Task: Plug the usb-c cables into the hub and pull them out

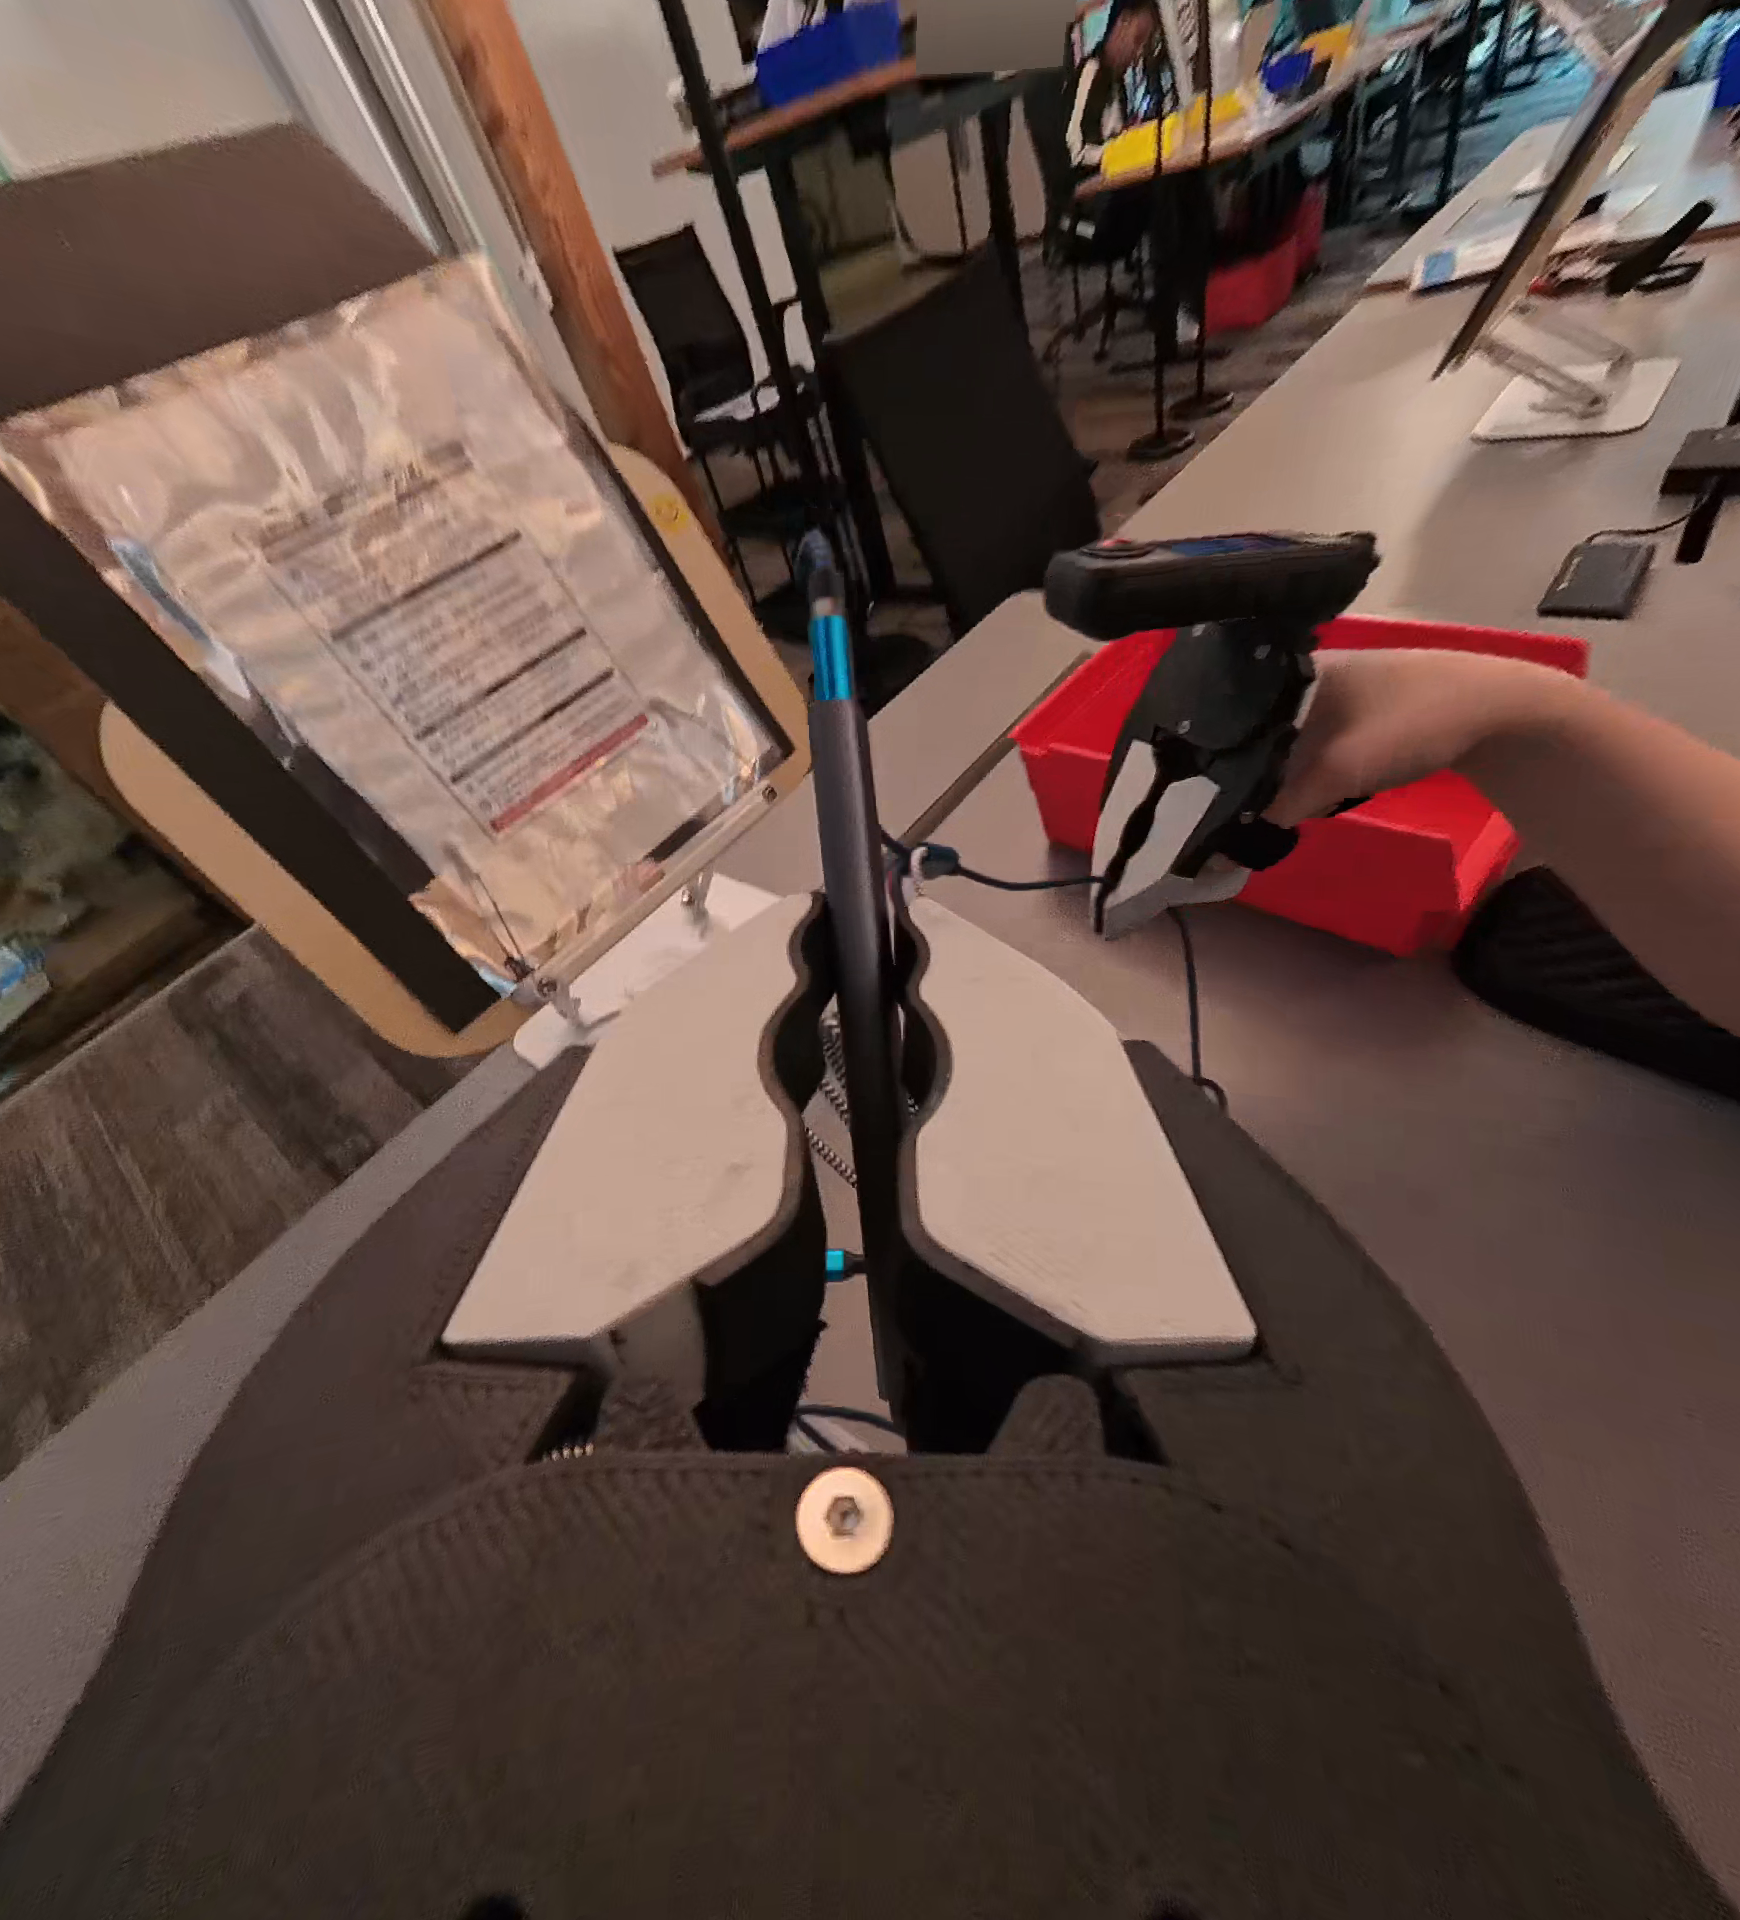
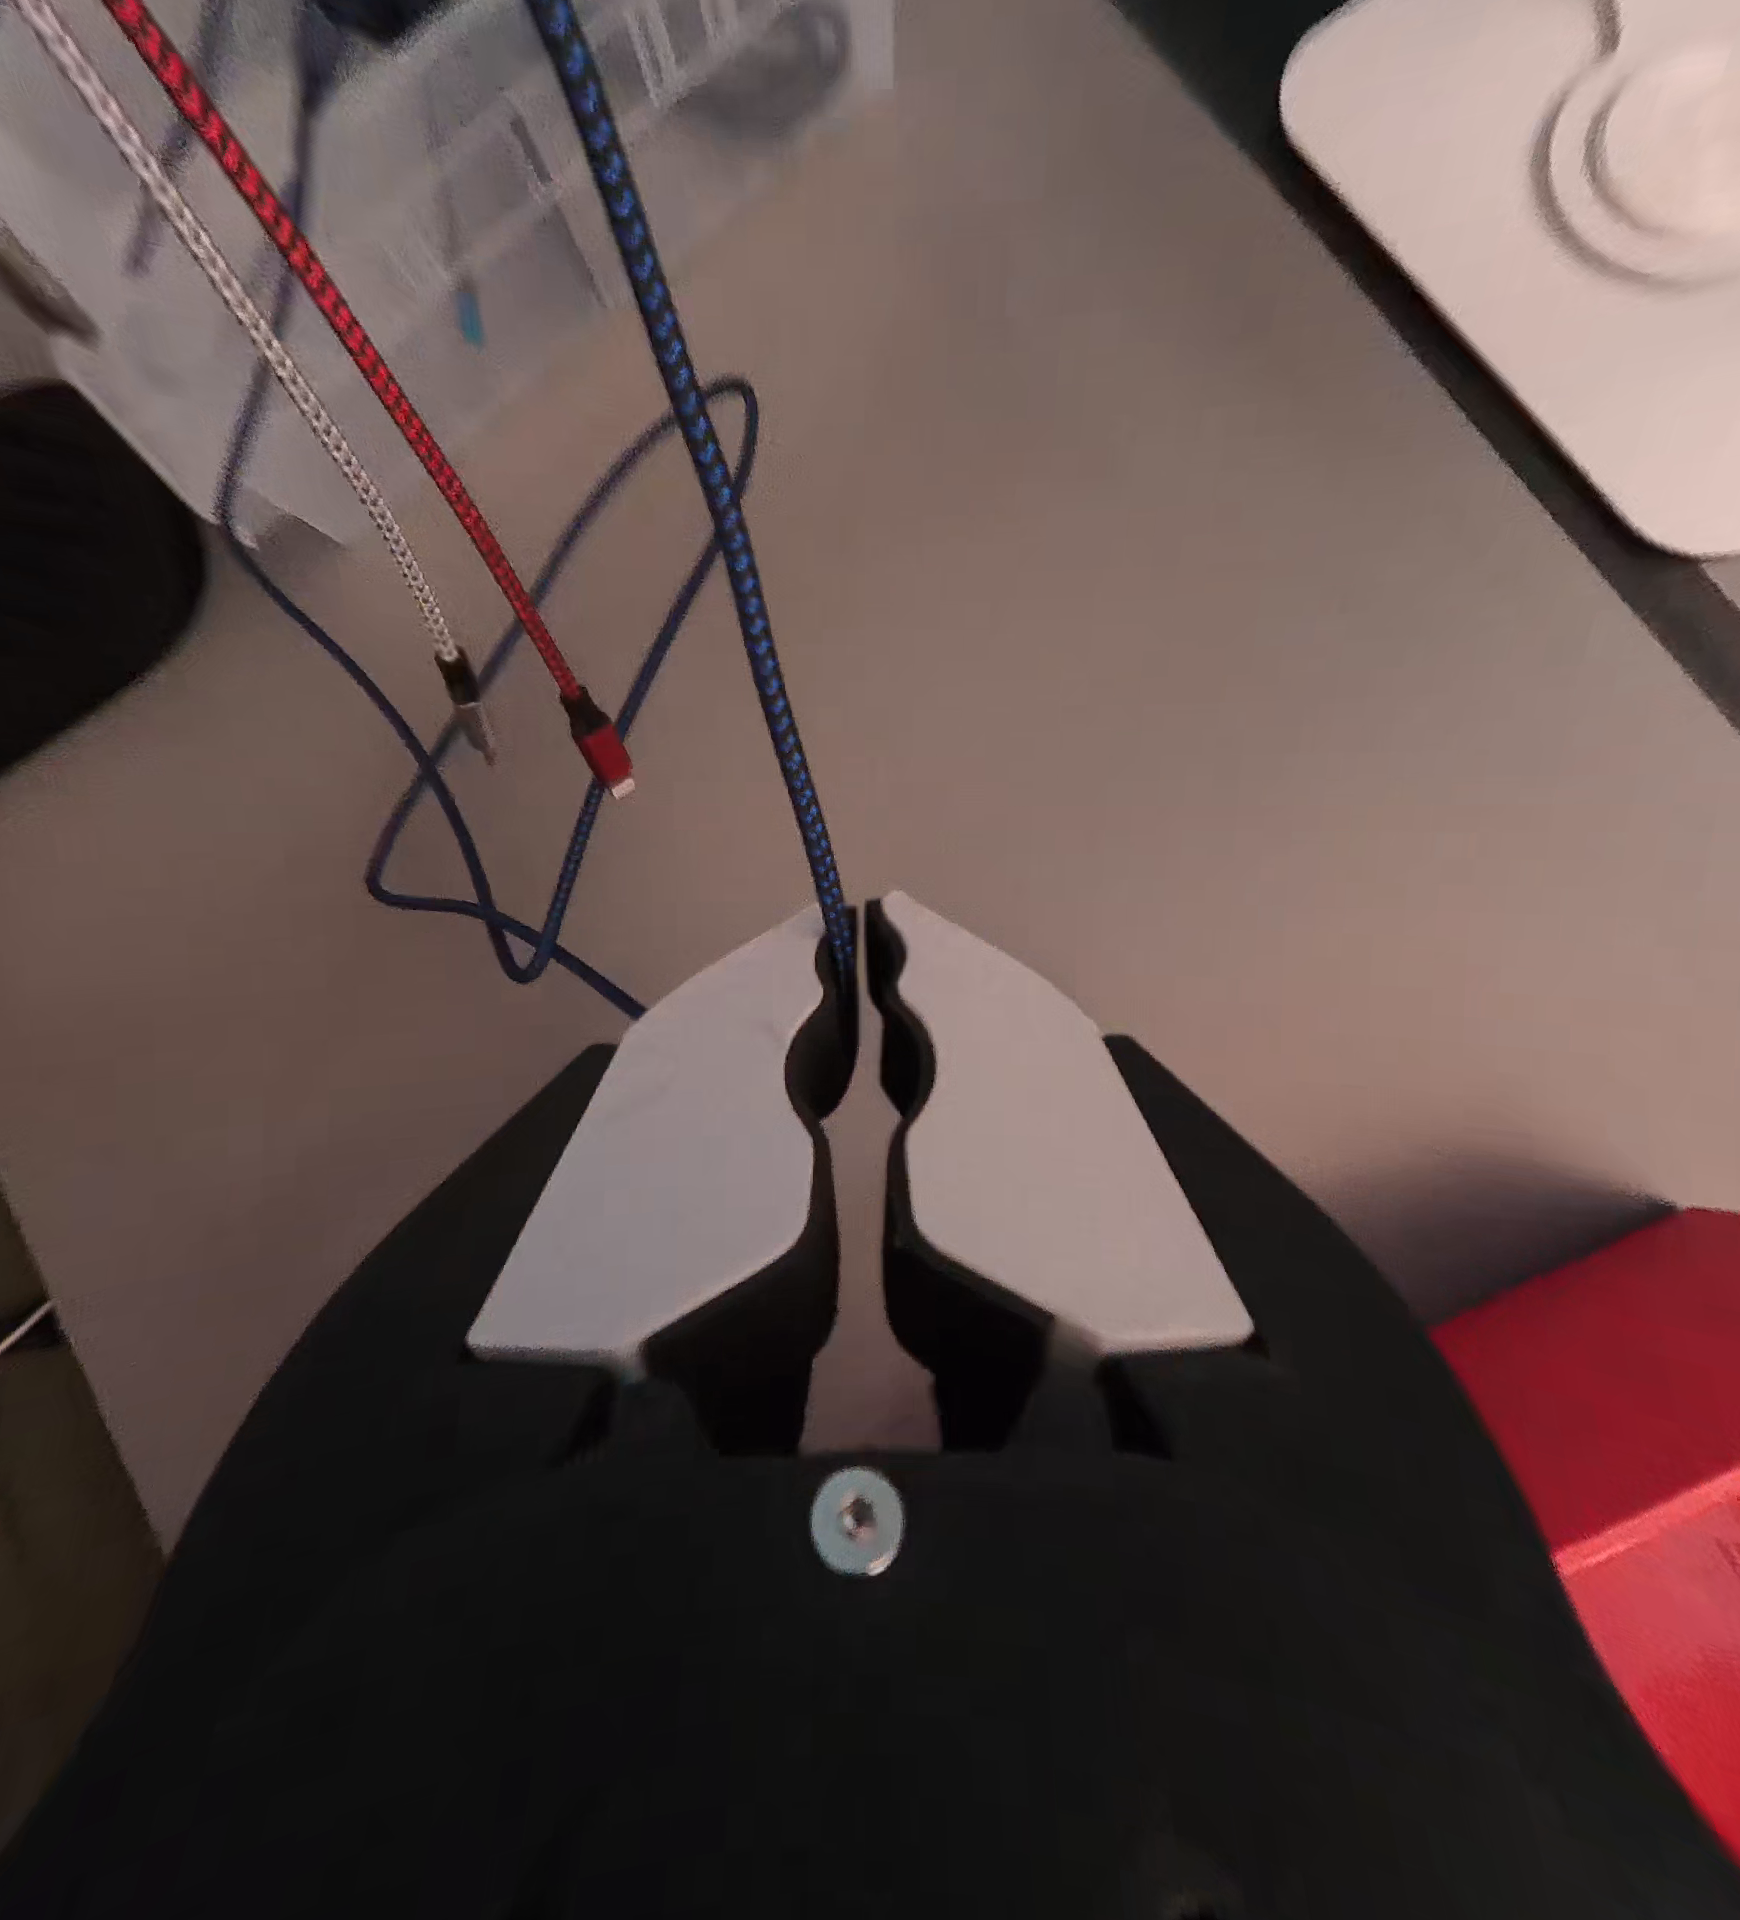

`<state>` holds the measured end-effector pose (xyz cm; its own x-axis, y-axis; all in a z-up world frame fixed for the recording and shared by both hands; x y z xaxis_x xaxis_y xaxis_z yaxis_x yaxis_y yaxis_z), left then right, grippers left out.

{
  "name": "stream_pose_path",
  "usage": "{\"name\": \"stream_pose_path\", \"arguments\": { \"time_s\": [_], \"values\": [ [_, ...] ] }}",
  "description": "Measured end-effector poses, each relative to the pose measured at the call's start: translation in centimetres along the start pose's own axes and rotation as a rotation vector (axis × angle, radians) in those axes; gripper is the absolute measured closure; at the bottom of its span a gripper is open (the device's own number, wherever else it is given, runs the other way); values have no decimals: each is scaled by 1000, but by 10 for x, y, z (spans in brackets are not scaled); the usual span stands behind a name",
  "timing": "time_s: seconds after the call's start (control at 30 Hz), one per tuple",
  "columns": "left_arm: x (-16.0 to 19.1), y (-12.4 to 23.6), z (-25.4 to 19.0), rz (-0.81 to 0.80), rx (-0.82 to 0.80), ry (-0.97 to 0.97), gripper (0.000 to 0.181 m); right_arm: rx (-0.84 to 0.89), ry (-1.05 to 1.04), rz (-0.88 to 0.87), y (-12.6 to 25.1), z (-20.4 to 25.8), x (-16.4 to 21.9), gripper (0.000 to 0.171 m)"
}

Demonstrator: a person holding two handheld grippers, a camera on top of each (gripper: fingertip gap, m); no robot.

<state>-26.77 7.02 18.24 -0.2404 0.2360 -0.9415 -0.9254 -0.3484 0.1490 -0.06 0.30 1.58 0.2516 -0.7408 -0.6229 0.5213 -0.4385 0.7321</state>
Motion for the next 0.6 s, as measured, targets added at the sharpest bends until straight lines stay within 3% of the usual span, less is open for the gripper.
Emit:
{"name": "stream_pose_path", "arguments": {
  "time_s": [0.17,0.33,0.43,0.53,0.6],
  "values": [
    [14,-27,5,85,-56,-10,173,218,15,9,20,-6,-1,126],
    [18,-38,5,113,-49,17,172,386,133,-177,52,38,-26,126],
    [18,-40,5,114,-44,37,172,101,317,-337,26,95,-49,138],
    [18,-38,5,111,-58,33,172,-285,404,-442,-30,148,-65,138],
    [17,-39,4,111,-67,27,172,-391,424,-499,-70,170,-70,132]
  ]
}}
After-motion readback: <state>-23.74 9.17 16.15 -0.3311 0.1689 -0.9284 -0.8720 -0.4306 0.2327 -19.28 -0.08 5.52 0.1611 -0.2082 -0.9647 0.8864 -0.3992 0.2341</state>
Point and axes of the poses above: each gripper's, where its closed fingertips meet, y back along the fingers, x out of its underside, z = x × y across the jaws, the point moved 7 cm from there along y, back along the fingers, and after that the axes turned 12 degrees about -x, right-handed, at the moved point
